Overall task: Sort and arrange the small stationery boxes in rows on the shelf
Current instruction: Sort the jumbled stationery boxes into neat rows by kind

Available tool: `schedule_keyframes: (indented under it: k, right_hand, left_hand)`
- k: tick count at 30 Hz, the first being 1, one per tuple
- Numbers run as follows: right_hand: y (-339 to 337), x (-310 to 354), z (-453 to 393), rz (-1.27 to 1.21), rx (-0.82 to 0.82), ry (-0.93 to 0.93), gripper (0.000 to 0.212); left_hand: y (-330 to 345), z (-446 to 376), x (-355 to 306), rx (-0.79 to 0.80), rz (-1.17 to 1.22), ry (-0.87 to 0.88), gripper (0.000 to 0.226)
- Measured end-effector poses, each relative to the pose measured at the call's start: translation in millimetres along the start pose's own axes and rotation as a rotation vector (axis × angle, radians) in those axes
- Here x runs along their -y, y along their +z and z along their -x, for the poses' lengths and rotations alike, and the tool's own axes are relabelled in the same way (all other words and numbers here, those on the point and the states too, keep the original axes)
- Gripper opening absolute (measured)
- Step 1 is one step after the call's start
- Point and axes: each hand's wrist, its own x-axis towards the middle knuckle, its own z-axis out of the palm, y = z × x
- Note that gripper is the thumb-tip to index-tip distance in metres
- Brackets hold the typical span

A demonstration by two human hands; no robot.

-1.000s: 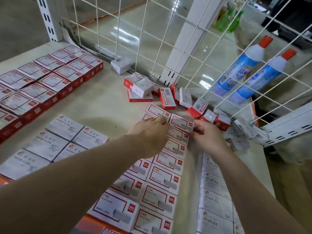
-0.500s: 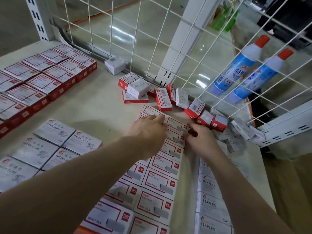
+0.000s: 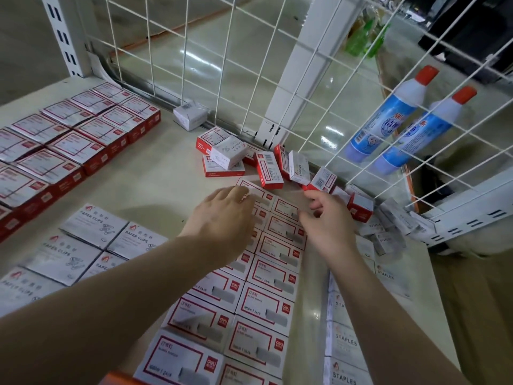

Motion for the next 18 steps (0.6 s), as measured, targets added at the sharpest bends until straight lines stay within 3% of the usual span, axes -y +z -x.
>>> schedule_keyframes:
  k: [6,10,18]
  right_hand:
    - [27.1,23.4,-19.4,0.023,-0.028,-0.019,0.041]
    - [38.8,34.6,-30.1,0.036,-0.039,-0.021,0.030]
    - [49.5,33.8,-39.2,0.023,-0.073,0.047,0.028]
  left_hand:
    - [-6.2,1.3,11.1,0.026,0.007,-0.005,0.042]
    - [-11.9,1.6,14.8,0.053,-0.022,0.031,0.039]
    - [-9.3,5.1,19.3,0.073,-0.010,0.031,0.044]
